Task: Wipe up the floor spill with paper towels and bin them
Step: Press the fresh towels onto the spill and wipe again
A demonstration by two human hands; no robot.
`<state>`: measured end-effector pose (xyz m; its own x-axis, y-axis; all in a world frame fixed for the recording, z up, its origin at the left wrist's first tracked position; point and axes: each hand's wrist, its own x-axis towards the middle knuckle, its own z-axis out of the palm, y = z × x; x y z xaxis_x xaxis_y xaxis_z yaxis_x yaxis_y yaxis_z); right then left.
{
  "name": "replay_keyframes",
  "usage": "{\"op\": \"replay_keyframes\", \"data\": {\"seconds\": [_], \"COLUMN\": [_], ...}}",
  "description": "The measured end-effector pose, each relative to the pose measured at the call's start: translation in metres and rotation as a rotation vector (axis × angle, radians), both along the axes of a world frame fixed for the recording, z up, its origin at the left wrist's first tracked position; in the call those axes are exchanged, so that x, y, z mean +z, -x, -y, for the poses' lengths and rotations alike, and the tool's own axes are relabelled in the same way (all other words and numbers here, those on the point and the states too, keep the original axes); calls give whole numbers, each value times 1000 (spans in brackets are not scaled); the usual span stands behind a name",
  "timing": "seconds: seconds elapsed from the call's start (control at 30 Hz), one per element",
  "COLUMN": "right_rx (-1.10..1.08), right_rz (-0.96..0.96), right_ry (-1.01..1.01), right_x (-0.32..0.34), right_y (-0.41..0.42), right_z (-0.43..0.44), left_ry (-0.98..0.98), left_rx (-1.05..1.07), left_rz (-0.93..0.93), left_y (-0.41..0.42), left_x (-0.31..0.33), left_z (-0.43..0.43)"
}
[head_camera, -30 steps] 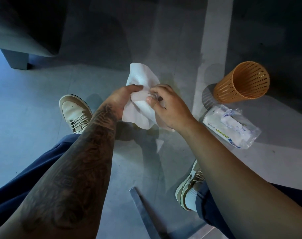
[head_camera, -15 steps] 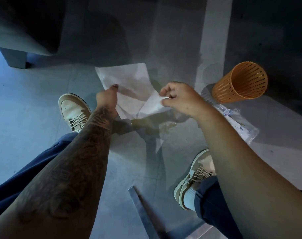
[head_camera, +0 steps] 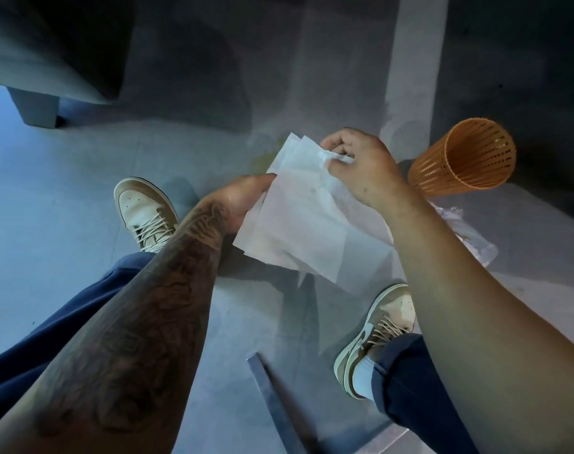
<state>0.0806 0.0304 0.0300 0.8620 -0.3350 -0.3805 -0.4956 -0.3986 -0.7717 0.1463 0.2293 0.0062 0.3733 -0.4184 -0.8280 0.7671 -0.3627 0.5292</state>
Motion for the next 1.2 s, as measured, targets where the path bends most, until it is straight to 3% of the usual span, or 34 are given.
{"op": "replay_keyframes", "data": {"seconds": [0.13, 0.3, 0.4, 0.47, 0.57, 0.7, 0.83, 0.93, 1.03, 1.13, 1.2], "right_rx": [-72, -151, -379, -512, -528, -696, -834, -834, -592, -302, -285], "right_rz": [13, -34, -230, -440, -749, -610, -450, -399, -383, -399, -390], "right_ry": [15, -93, -163, -340, -501, -962, -1027, -997, -912, -439, -226], "right_x": [-19, -44, -73, -93, -114, -123, -132, -138, -140, -149, -157], "right_y": [4, 16, 45, 68, 105, 129, 110, 90, 79, 71, 66], "right_z": [-12, -31, -35, -41, -56, -73, -63, -48, -41, -39, -37], "left_ry": [148, -84, -111, -111, -129, -220, -361, -377, -365, -321, -338], "left_rx": [5, -140, -155, -205, -188, -137, 115, 254, 327, 336, 317], "left_rz": [-88, 53, -30, -139, -264, -265, -109, -50, -24, 7, 74], "left_y": [4, 15, 27, 37, 49, 54, 54, 52, 51, 48, 44], "left_x": [2, -17, -24, -32, -48, -61, -81, -98, -109, -120, -127], "left_z": [-2, -13, -25, -37, -55, -61, -55, -53, -47, -41, -37]}}
